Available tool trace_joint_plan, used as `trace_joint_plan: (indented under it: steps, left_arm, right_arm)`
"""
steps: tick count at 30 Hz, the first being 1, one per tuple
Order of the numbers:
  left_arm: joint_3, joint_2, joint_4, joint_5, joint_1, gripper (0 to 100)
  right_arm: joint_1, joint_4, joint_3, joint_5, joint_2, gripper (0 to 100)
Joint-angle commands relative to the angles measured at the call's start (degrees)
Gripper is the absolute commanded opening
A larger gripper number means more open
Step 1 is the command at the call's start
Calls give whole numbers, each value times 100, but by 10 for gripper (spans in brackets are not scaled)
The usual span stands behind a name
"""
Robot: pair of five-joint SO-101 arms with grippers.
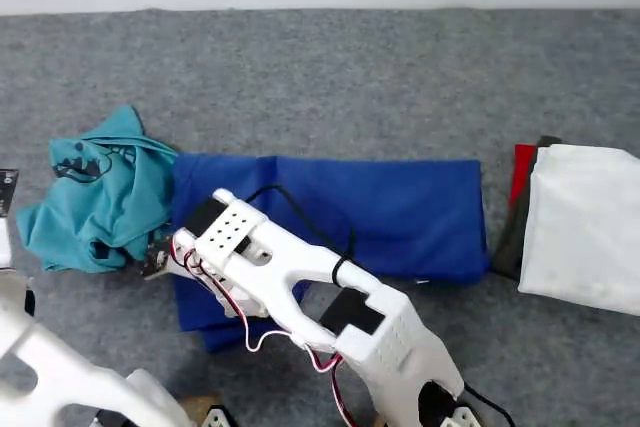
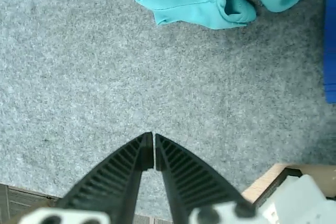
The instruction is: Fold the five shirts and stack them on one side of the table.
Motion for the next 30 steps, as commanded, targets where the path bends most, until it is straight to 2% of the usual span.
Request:
trace_joint_plan:
  steps: [1,10,23,30]
  left_arm:
    - [-48,-132,-53,-26,44,15]
    - [-22,-105,-62,-26,44,15]
    - [-22,-105,-62,-26,53,15]
    - [-13,-97,-62,-26,114,15]
  right_arm:
    - [13,-215,-325,62,31,119]
    - [66,-242,-413,510,-22,50]
    - [400,708,-448,1240,-444,36]
    - [409,831,-448,1275,-567,47]
